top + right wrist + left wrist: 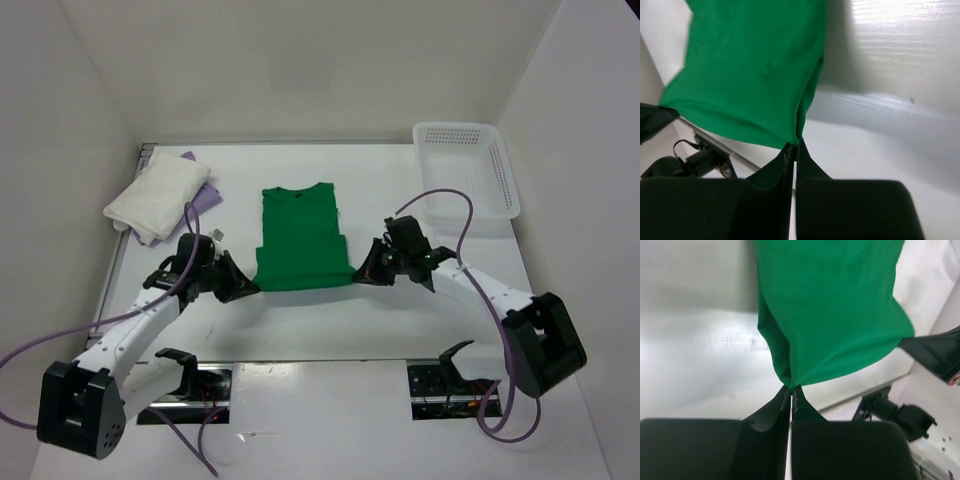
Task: Fold and stack the t-shirts
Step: Fold the 2/3-rectangle-folded T-shirt at the center of the board.
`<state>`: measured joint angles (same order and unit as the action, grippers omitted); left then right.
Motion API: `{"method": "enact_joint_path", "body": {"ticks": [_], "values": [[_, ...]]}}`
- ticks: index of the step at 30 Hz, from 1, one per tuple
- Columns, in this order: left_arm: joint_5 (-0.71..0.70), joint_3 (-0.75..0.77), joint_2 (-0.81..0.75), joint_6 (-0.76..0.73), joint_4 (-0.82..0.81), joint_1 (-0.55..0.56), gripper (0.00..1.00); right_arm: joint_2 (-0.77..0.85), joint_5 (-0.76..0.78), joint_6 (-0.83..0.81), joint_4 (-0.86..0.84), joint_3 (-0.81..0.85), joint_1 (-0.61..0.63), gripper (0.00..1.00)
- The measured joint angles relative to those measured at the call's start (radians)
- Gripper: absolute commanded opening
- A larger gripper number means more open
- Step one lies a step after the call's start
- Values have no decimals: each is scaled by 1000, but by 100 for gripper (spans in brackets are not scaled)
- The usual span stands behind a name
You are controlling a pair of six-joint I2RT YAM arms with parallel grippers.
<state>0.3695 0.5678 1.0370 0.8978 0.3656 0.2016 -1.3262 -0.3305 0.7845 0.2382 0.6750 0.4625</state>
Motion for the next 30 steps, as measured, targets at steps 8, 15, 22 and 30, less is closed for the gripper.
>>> {"method": "enact_joint_path", "body": {"ticks": [8,15,22,30], "values": [[1,160,-25,14,173,14,0,69,2,-15,161,106,-1,0],[-49,388,306,-56,75,-32,0,-217,39,-111,184,482,-56,0],[-93,604,592,-84,16,-87,0,-607,35,-171,191,861,-106,0],[-142,817,852,-87,-60,-145,6,-965,20,-182,214,1251,-116,2]]}}
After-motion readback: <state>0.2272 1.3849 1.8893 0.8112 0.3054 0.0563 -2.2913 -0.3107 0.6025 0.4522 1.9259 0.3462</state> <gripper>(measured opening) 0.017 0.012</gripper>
